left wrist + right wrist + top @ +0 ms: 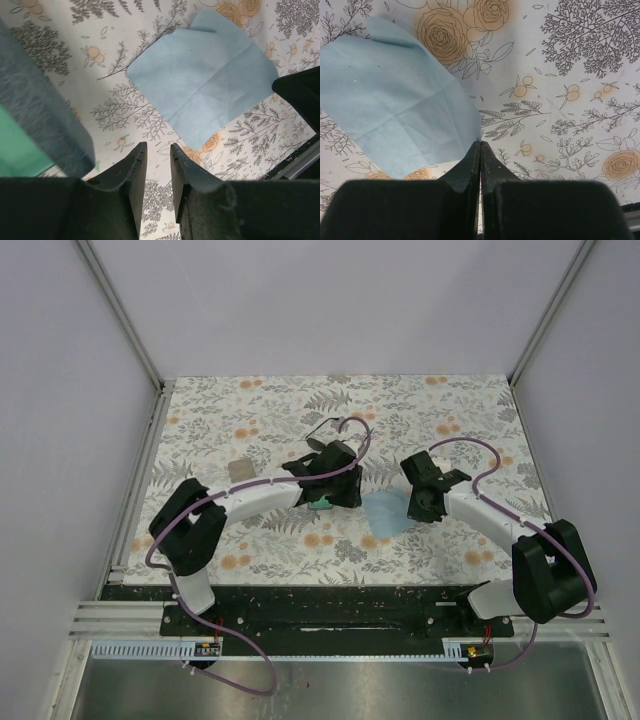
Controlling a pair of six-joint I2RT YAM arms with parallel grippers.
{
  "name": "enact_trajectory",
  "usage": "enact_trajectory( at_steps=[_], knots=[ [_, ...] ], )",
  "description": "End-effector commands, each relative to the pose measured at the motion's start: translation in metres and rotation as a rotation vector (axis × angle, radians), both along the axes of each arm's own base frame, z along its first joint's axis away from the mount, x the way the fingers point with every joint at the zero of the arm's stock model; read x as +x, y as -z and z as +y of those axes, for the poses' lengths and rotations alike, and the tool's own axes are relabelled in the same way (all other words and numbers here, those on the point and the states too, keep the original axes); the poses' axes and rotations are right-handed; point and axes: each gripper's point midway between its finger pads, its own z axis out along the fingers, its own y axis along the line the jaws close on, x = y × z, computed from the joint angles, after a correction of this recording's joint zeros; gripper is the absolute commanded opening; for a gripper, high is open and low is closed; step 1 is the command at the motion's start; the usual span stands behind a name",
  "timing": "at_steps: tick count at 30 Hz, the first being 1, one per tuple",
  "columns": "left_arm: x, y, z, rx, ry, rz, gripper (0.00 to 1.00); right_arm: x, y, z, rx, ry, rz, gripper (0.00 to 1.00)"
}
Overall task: Organize the sunglasses
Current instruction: Smooth out the glasses cleaning cloth at the center of the board, then pick up the corner of the glasses cleaning cloth from the center of the board.
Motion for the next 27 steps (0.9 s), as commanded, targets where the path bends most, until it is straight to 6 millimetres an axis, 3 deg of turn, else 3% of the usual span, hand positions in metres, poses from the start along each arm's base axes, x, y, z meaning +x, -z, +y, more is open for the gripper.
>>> enact_trajectory(
  at_steps=[1,13,17,27],
  knots=[
    [0.010,-0.018,-0.031,-0.029,0.066,-0.058,0.30,0.005,0.001,0.001,0.018,0.016,-0.003,0.00],
    [0.049,0.004,-0.057,0.107,0.077,-0.072,0.34,0.004,0.018,-0.023,-0.018,0.155,0.023,0.00],
    [0.053,0.019,-0.063,0.132,0.092,-0.049,0.49,0.002,0.026,-0.023,0.002,0.177,0.031,0.00],
    [0.047,0.049,-0.065,0.178,0.139,0.011,0.50,0.003,0.026,-0.022,0.040,0.184,0.021,0.00]
  ],
)
